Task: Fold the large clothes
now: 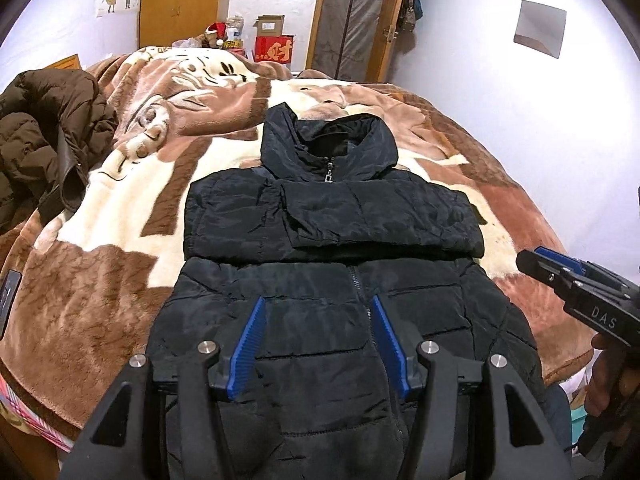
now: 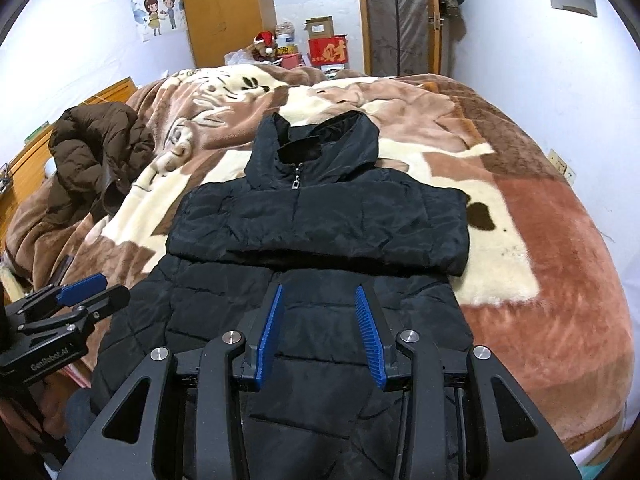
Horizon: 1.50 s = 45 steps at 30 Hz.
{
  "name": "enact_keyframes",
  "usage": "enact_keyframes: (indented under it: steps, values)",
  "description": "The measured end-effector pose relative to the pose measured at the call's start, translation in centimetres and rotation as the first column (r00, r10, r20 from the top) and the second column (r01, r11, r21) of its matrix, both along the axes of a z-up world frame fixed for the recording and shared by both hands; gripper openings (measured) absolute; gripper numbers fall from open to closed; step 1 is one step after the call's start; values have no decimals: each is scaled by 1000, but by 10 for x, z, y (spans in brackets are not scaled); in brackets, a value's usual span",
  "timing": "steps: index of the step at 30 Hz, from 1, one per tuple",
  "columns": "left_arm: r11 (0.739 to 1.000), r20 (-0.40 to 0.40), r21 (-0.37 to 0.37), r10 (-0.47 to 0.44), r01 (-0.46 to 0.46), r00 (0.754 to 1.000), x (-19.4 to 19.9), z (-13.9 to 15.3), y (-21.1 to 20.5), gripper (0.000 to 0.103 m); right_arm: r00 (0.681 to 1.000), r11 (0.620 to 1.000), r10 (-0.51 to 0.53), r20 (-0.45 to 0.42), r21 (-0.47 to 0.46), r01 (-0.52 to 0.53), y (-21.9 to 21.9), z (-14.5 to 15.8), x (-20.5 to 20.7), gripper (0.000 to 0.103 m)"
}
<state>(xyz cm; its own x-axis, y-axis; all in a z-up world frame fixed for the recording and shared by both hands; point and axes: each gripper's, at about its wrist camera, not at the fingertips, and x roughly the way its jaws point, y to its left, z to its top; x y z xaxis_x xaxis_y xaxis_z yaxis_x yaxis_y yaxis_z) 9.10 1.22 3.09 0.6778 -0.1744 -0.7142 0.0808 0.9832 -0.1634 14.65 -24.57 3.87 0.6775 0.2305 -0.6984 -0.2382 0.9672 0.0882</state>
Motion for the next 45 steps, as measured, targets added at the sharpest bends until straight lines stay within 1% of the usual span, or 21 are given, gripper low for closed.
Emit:
enact_keyframes:
  steps: [6,9,12,16,19,24,25,28,31,36,39,42,43,45]
  values:
    - [1000,-22,-17,4,-4,1000,26,-9,5,63,1000,1000,18,-22,-2,-18,0,-9,25,45]
    - [1000,-34,-20,0,-1,999,51,-13,7,65,999,1000,21,-33,1,-21,-2,-13,43,46]
    - [1000,-38,-16,1,-2,999,78,-13,9,66,999,999,32,-43,-1,-32,-4,-16,70,50]
    - [1000,-27,-13,0,0,1000,122,-12,14,68,998,999,44,-53,-6,-44,-3,-20,115,51]
    - [1000,-17,6,2,-2,1000,159,-13,16,68,996,998,64,-58,-1,-65,-1,-21,152,51]
    - [1000,-19,-6,24,-24,1000,228,-19,28,72,996,998,63,-67,10,-63,-2,-25,217,51]
    - [1000,-25,-9,30,-30,999,244,-21,31,72,996,998,56,-73,8,-56,-4,-28,236,51]
    - [999,-47,-23,44,-45,998,287,-31,37,72,994,999,51,-96,12,-50,-6,-37,276,51]
    - [998,-64,-21,63,-65,996,327,-46,41,72,992,999,44,-119,7,-43,-10,-49,319,51]
    - [997,-116,32,80,-77,990,390,-78,38,72,988,999,37,-151,33,-32,-13,-64,374,51]
    - [994,-135,58,98,-91,986,420,-94,37,72,986,999,27,-166,42,-20,-13,-72,406,51]
    - [994,-159,47,101,-95,982,442,-107,35,72,982,999,20,-186,44,-12,-9,-81,432,51]
    - [994,-159,56,98,-90,982,448,-111,33,71,980,999,18,-198,46,-9,-8,-85,438,51]
    - [996,-171,55,73,-65,983,453,-120,29,41,969,999,16,-246,44,-5,-6,-93,448,51]
